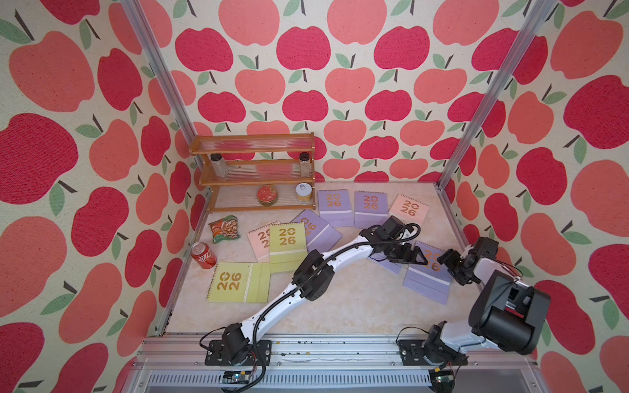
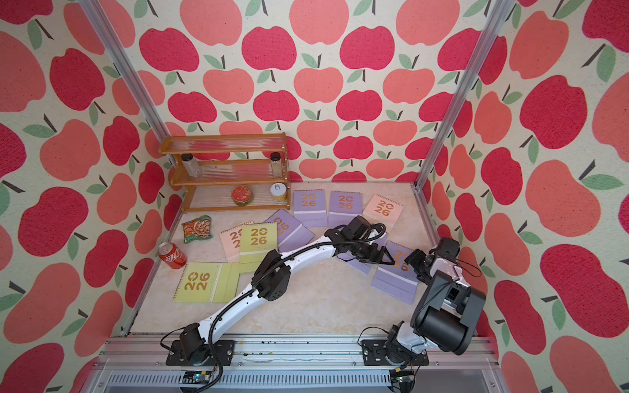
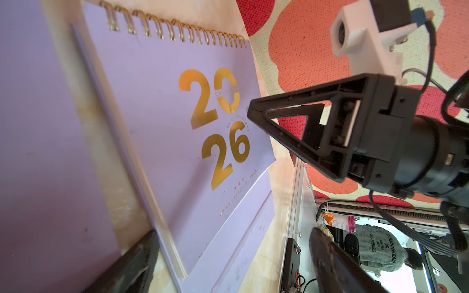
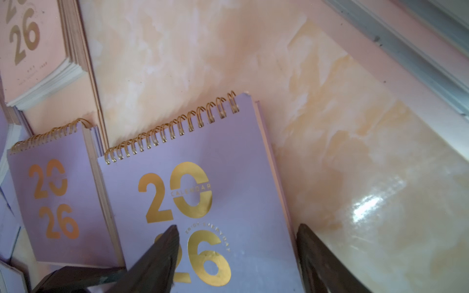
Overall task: Stack the calendars
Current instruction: Pick up the calendar at the center of the board.
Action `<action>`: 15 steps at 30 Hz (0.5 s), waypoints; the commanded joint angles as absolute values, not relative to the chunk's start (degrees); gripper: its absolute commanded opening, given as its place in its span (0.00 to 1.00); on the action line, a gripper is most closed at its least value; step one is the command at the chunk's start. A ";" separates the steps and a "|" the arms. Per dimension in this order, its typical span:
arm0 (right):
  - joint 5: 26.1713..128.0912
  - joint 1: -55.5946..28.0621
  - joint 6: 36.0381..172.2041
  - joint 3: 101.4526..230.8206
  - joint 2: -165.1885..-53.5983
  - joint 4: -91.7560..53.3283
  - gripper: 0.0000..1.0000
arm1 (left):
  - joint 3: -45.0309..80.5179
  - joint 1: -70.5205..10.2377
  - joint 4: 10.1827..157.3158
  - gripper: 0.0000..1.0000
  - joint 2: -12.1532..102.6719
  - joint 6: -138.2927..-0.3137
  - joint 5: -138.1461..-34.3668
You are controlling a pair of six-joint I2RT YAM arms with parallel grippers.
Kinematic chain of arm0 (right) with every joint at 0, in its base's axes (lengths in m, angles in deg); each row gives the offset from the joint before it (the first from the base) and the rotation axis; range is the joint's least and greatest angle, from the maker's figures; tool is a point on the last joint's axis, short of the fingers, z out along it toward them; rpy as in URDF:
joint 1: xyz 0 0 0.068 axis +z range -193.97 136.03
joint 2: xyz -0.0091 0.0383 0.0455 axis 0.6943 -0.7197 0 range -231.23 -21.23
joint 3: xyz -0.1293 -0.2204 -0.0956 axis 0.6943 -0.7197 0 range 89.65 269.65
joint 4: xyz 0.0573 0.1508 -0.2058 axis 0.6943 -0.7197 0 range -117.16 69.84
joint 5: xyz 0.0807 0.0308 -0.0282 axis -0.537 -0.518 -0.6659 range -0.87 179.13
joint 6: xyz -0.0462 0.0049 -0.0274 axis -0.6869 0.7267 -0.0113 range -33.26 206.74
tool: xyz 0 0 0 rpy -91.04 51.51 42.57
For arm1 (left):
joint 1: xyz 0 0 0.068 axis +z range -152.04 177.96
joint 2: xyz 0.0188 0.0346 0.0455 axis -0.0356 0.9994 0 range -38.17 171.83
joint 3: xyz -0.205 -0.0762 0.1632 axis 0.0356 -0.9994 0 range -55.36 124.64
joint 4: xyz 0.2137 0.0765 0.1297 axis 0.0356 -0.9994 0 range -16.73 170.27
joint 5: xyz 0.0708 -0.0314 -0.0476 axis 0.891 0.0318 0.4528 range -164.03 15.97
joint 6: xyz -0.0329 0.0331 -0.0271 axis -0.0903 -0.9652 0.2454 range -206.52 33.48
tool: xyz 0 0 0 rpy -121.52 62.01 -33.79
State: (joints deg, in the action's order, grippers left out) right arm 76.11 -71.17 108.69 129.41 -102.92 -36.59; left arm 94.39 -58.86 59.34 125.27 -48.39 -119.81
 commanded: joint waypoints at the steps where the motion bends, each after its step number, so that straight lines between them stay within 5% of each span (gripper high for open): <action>1: 62.86 -69.46 109.41 128.94 -99.48 -39.63 0.74 | 94.42 -60.75 59.12 0.91 128.47 -47.56 -121.58; 15: 60.00 -69.46 108.14 129.47 -98.28 -40.23 0.70 | 94.15 -60.23 60.93 0.91 129.41 -44.94 -122.81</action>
